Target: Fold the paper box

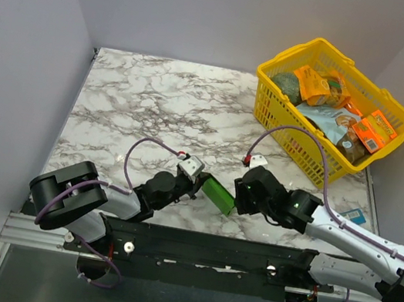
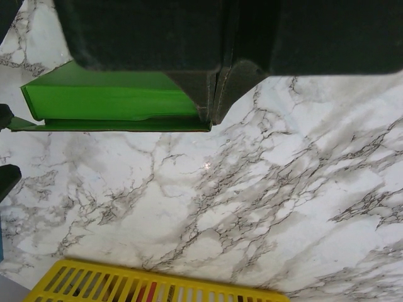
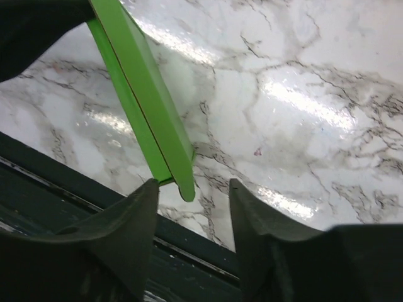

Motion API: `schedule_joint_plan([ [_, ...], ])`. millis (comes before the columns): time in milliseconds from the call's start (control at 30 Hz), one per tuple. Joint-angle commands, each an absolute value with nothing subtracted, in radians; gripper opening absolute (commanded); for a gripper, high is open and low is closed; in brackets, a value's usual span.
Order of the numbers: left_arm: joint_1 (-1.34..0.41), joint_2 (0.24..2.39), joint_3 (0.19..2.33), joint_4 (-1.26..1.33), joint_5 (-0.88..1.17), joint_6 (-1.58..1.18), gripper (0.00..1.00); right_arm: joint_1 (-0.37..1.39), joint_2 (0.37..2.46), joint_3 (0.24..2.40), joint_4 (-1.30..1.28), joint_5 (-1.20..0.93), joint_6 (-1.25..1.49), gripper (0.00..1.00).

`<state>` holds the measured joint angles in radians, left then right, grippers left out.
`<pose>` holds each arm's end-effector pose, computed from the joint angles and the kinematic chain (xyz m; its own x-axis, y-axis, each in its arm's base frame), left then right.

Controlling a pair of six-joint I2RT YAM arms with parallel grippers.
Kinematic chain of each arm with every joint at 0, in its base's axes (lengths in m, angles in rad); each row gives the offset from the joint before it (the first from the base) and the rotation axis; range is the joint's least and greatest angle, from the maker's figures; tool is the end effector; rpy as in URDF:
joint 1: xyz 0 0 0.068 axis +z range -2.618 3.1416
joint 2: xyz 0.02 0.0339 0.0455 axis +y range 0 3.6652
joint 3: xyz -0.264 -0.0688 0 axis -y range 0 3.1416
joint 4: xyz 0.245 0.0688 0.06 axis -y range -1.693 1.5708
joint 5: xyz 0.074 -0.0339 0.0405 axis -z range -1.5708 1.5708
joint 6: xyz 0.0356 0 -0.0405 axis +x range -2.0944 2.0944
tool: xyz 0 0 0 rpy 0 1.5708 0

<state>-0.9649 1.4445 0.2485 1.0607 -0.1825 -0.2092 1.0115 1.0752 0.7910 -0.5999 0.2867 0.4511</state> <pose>0.1422 -0.1938 0.1547 -0.2218 -0.0385 -0.9743 0.6746 0.7155 -0.1818 0.1226 0.1769 0.2510 -0.6823 -0.3018 -0.6659 -0.4672 0.8806 0.0796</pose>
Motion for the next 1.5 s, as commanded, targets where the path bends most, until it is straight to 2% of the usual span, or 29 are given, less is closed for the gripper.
schedule_joint_plan([
  [0, -0.986, 1.49, 0.207, 0.821, -0.184, -0.215, 0.0, 1.008, 1.084, 0.828, -0.707, 0.299, 0.523, 0.51],
  [67, -0.986, 1.491, 0.21, 0.819, -0.187, -0.213, 0.0, 1.006, 1.086, 0.83, -0.704, 0.287, 0.52, 0.46],
  [300, -0.989, 1.493, 0.212, 0.816, -0.187, -0.213, 0.0, 1.008, 1.103, 0.828, -0.669, 0.235, 0.499, 0.43],
  [600, -0.992, 1.485, 0.212, 0.811, -0.19, -0.21, 0.0, 1.008, 1.143, 0.847, -0.647, 0.213, 0.502, 0.33],
  [700, -0.996, 1.48, 0.212, 0.808, -0.193, -0.21, 0.0, 1.008, 1.144, 0.851, -0.65, 0.221, 0.518, 0.19],
  [733, -0.997, 1.479, 0.212, 0.807, -0.196, -0.212, 0.0, 1.006, 1.146, 0.853, -0.658, 0.221, 0.534, 0.11],
  [800, -1.009, 1.477, 0.212, 0.799, -0.205, -0.213, 0.0, 1.008, 1.149, 0.861, -0.66, 0.218, 0.548, 0.09],
  [867, -1.019, 1.479, 0.213, 0.796, -0.224, -0.215, 0.0, 1.006, 1.16, 0.861, -0.661, 0.216, 0.575, 0.01],
  [1467, -1.161, 1.537, 0.273, 0.727, -0.41, -0.273, 0.0, 0.956, 1.178, 0.874, -0.637, 0.163, 0.778, 0.01],
])
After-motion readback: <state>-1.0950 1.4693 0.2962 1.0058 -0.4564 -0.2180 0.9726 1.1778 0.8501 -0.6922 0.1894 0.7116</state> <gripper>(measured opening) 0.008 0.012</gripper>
